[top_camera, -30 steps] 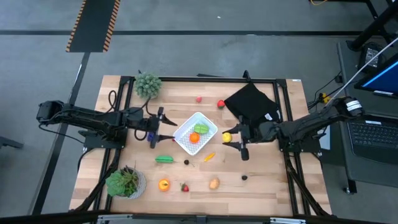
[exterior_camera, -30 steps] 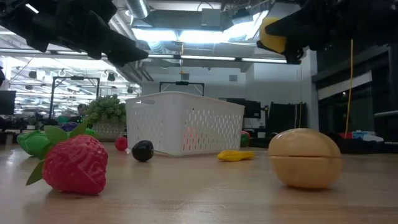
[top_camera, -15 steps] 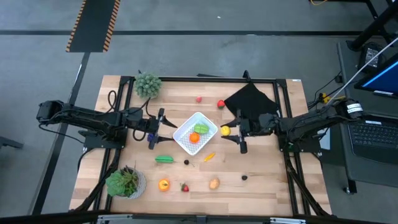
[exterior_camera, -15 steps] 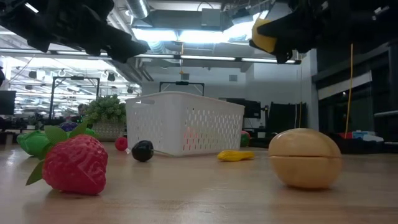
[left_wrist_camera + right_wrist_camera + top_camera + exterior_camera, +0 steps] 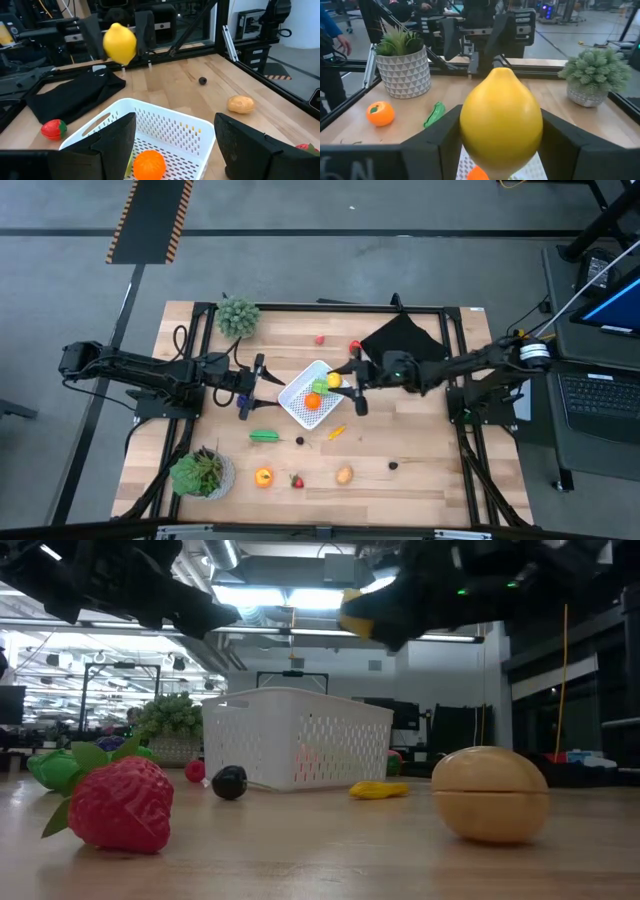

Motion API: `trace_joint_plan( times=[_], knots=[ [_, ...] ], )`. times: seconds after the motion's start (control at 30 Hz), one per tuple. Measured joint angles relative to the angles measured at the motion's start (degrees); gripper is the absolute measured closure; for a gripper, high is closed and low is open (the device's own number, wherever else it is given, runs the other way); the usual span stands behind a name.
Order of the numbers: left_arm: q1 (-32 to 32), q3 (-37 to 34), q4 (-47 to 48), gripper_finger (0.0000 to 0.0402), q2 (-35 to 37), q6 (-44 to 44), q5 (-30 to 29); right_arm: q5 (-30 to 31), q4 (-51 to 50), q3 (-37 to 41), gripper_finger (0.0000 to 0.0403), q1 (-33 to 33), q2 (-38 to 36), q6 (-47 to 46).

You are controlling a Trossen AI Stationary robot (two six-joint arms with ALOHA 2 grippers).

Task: Pick and placing Produce into tupperware
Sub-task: Put the lemon into the white bin

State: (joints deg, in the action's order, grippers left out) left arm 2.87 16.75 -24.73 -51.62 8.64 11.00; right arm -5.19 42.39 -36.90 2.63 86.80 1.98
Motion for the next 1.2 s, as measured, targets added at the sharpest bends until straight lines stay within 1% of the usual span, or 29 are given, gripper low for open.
trace_joint_plan(
  times=[0.1,0.2,0.33,0.4,0.47,0.63,0.73,0.9,1.07,1.2],
  knots=[
    [0.0,0.0,0.0,0.014,0.0,0.0,0.0,-1.9,-0.2,-3.6,0.0195,1.4,3.5,0.0],
    [0.0,0.0,0.0,0.014,0.0,0.0,0.0,-2.5,-0.2,-6.7,0.0195,2.2,6.3,0.0],
    [0.0,0.0,0.0,0.014,0.0,0.0,0.0,-3.5,-1.2,-9.6,0.0195,2.9,8.7,0.7],
    [0.0,0.0,0.0,0.014,0.0,0.0,0.0,-4.5,-3.3,-10.9,0.0195,3.2,9.3,0.7],
    [0.0,0.0,0.1,0.014,0.0,0.0,0.0,-5.4,-8.4,-12.8,0.0195,3.5,9.5,0.7],
    [0.0,0.0,0.6,0.014,0.0,-0.5,0.0,-5.5,-26.4,-20.6,0.0195,3.7,9.5,1.8],
    [0.0,0.0,1.7,0.014,0.0,-0.6,0.0,-5.5,-37.0,-26.4,0.0195,3.7,10.2,3.6],
    [0.0,0.0,2.1,0.014,0.0,-0.7,0.0,-5.5,-57.4,-37.2,0.0195,3.8,12.9,4.9],
    [0.0,0.0,2.1,0.014,0.0,-0.7,0.0,-4.0,-70.4,-45.5,0.0195,3.8,15.7,4.9],
    [0.0,0.0,2.1,0.014,0.0,-0.9,0.0,-3.9,-75.3,-49.5,0.0195,3.8,17.8,4.7]
  ],
)
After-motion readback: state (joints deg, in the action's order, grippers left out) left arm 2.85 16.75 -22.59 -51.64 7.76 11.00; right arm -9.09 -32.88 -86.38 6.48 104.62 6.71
